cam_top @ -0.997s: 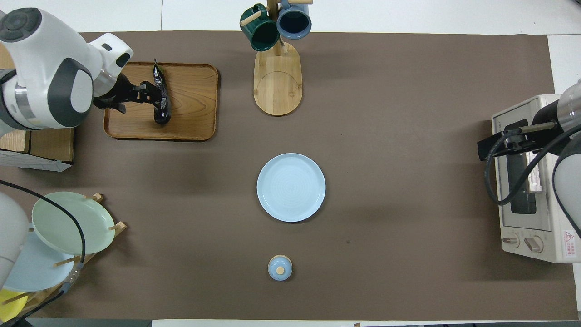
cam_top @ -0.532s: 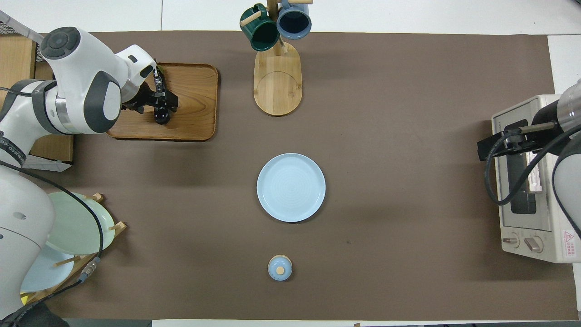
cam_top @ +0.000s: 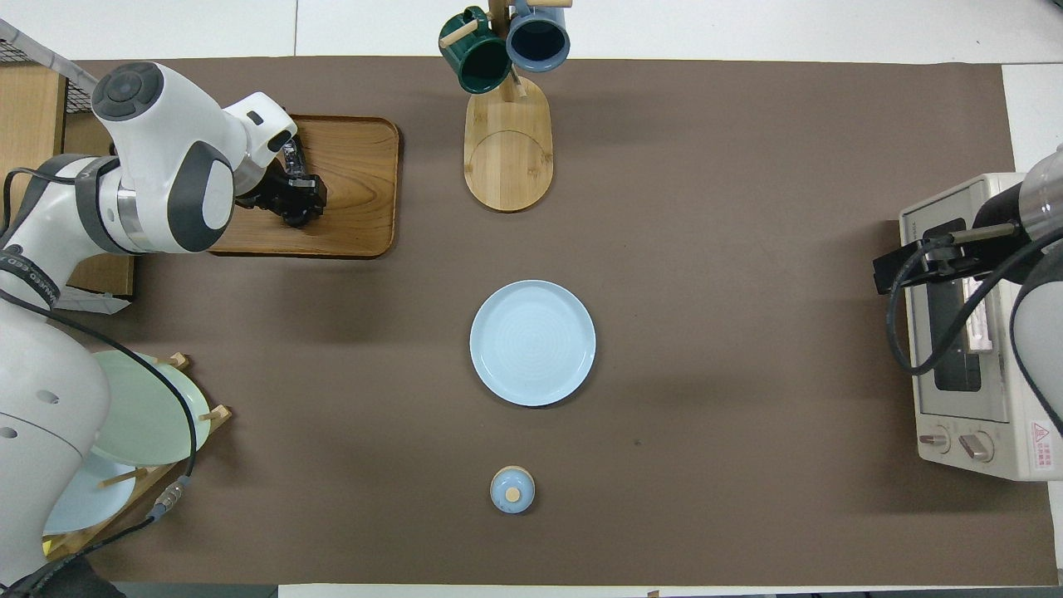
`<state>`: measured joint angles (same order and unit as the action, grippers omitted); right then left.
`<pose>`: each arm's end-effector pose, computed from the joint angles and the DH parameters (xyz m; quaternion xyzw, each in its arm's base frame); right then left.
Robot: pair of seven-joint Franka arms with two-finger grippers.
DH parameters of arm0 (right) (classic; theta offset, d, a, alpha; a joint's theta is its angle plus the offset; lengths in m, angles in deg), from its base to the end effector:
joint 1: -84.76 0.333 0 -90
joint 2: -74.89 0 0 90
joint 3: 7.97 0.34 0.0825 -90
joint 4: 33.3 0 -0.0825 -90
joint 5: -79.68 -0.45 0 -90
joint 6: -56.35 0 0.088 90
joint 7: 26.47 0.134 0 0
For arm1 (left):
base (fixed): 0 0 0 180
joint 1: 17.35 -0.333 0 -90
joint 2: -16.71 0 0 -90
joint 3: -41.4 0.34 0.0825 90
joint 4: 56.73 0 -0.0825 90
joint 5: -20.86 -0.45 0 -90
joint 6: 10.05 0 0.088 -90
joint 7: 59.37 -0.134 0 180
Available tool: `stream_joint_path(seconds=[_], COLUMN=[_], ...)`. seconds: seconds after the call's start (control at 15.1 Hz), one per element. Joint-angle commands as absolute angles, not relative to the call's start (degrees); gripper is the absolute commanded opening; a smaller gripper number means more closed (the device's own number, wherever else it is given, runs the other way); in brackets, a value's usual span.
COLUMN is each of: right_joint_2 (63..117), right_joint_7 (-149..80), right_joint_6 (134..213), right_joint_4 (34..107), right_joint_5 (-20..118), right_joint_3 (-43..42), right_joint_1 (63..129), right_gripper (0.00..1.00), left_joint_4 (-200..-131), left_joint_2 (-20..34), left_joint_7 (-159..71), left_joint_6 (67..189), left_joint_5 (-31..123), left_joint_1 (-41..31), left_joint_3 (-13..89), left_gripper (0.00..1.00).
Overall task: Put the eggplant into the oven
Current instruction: 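Grasp the eggplant with the left gripper and lift it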
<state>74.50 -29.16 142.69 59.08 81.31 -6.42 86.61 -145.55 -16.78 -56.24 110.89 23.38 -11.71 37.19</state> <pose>0.6063 0.0321 0.5984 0.9973 0.0528 -0.0492 0.0146 0.7551 -0.1275 0.2654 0.9983 -0.0412 -0.0157 0.0375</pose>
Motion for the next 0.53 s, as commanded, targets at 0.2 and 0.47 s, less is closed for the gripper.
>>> stream_joint_path(seconds=[0.2,0.47], right_joint_2=[73.75,73.75], right_joint_7=[-29.28,-29.37], right_joint_6=[143.27,143.01], right_joint_4=[60.04,60.12], right_joint_5=[79.94,80.03], right_joint_3=[-6.22,-6.39], right_joint_1=[85.99,85.73], right_gripper=[1.00,1.00], left_joint_4=[-145.06,-146.38], left_joint_2=[-13.01,-2.91], left_joint_7=[-56.91,-51.30], left_joint_6=[108.09,97.83], left_joint_5=[23.84,24.46], left_joint_1=[-10.85,-10.24], left_joint_3=[37.71,37.18], left_gripper=[0.00,0.00])
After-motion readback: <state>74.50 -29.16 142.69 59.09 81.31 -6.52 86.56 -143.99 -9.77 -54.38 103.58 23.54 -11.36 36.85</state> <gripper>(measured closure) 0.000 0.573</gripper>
